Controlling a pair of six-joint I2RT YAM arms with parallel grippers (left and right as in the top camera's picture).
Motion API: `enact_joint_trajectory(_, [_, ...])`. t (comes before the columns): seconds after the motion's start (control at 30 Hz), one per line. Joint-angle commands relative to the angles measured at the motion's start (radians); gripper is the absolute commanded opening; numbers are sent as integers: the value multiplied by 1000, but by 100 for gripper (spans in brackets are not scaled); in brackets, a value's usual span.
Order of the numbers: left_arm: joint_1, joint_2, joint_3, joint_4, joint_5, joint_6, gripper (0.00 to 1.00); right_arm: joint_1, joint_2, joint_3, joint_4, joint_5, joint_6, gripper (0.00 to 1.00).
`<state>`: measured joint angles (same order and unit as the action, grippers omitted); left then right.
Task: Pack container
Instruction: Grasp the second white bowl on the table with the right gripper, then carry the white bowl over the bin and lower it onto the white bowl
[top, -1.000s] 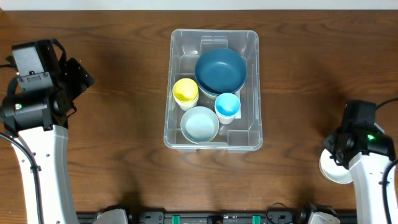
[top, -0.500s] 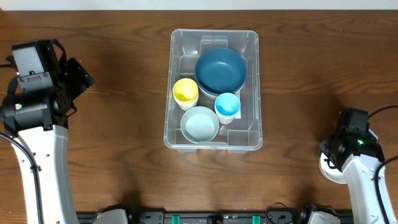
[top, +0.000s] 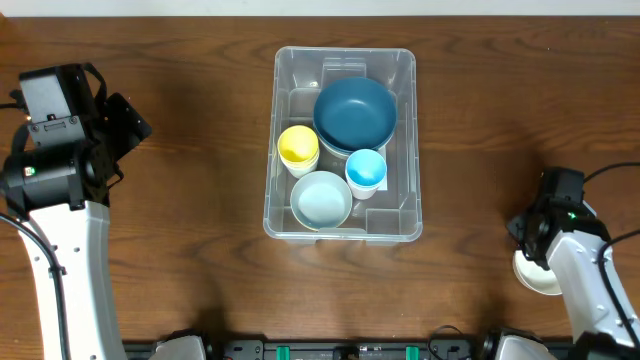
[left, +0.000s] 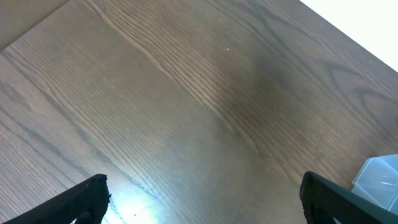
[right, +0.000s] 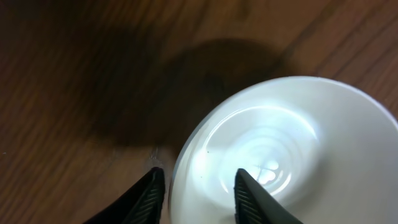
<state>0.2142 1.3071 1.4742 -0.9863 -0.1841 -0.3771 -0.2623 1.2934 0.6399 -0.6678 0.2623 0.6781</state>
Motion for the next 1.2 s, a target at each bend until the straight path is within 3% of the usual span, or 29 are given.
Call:
enact_joint_trajectory(0.0, [5,6,11,0,-11,-1,98,-6,37,-6,9,2,17,36])
enact_joint_trajectory(0.13, [5,6,11,0,-11,-1,98,-6,61,-6,22,-15,17,34])
enact_joint_trajectory(0.37, [5,6,11,-1,-11,-1,98,-6,63,-6,23,-35,17,8])
enact_joint_trajectory(0.5, [5,6,11,0,-11,-1,98,-6,62,-5,31,-55,16,1])
enact_joint_trajectory(0.67, [5,6,11,0,-11,-1,98,-6,56,44,30,-138,-75,1])
enact_joint_trajectory(0.9, [4,6,11,0,-11,-1,98,29,56,285,-40,-215,-211,1])
enact_joint_trajectory(1.17, [5,6,11,-1,-11,-1,98,245,57,618,-46,-402,-513,1])
